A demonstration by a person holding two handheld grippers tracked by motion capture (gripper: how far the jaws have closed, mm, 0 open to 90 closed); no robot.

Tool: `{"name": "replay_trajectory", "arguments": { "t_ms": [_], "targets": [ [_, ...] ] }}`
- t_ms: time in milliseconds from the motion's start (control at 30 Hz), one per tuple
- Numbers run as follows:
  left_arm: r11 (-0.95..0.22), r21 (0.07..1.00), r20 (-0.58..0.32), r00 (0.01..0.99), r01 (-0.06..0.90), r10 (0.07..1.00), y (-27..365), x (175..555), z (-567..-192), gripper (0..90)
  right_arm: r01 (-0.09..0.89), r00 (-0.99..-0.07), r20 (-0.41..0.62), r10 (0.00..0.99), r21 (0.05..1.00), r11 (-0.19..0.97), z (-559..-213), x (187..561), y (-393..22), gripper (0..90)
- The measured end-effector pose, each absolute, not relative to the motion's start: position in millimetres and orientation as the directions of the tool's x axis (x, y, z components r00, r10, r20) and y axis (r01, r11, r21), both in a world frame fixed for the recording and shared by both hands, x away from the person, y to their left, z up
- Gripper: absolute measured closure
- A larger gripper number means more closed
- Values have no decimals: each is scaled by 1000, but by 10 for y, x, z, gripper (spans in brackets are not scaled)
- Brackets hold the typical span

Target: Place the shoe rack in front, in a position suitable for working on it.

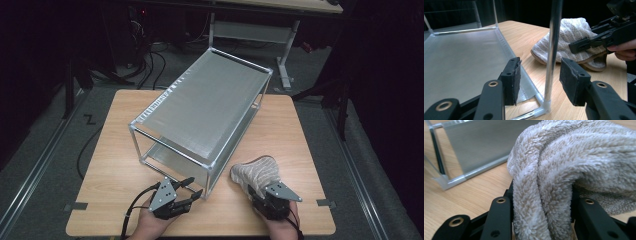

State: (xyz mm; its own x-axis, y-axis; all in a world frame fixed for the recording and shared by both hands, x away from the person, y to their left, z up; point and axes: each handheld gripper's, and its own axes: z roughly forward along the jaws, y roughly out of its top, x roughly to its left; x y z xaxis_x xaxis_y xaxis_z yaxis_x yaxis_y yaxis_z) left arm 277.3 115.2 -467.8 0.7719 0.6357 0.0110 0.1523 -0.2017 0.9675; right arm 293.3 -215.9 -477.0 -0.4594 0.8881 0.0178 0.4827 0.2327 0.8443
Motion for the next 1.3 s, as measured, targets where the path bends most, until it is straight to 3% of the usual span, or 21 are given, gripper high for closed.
{"name": "replay_trajectory", "arguments": {
  "t_ms": [400,600,1033,1300],
  "targets": [
    [-237,961,29,798,144,602,842,2868,-4679,596,497,-396,4,918,842,211,-4783,2744,-2362,603],
    [-248,961,63,782,120,620,778,2875,-4653,788,504,-366,9,931,842,190,-4784,2667,-2462,603],
    [-271,958,89,793,98,602,980,2684,-4656,787,464,-403,18,915,866,188,-4712,2852,-2284,605],
    [-267,958,90,773,105,628,1250,2427,-4672,788,397,-519,17,855,890,224,-4609,3179,-1810,607]
  ]
}}
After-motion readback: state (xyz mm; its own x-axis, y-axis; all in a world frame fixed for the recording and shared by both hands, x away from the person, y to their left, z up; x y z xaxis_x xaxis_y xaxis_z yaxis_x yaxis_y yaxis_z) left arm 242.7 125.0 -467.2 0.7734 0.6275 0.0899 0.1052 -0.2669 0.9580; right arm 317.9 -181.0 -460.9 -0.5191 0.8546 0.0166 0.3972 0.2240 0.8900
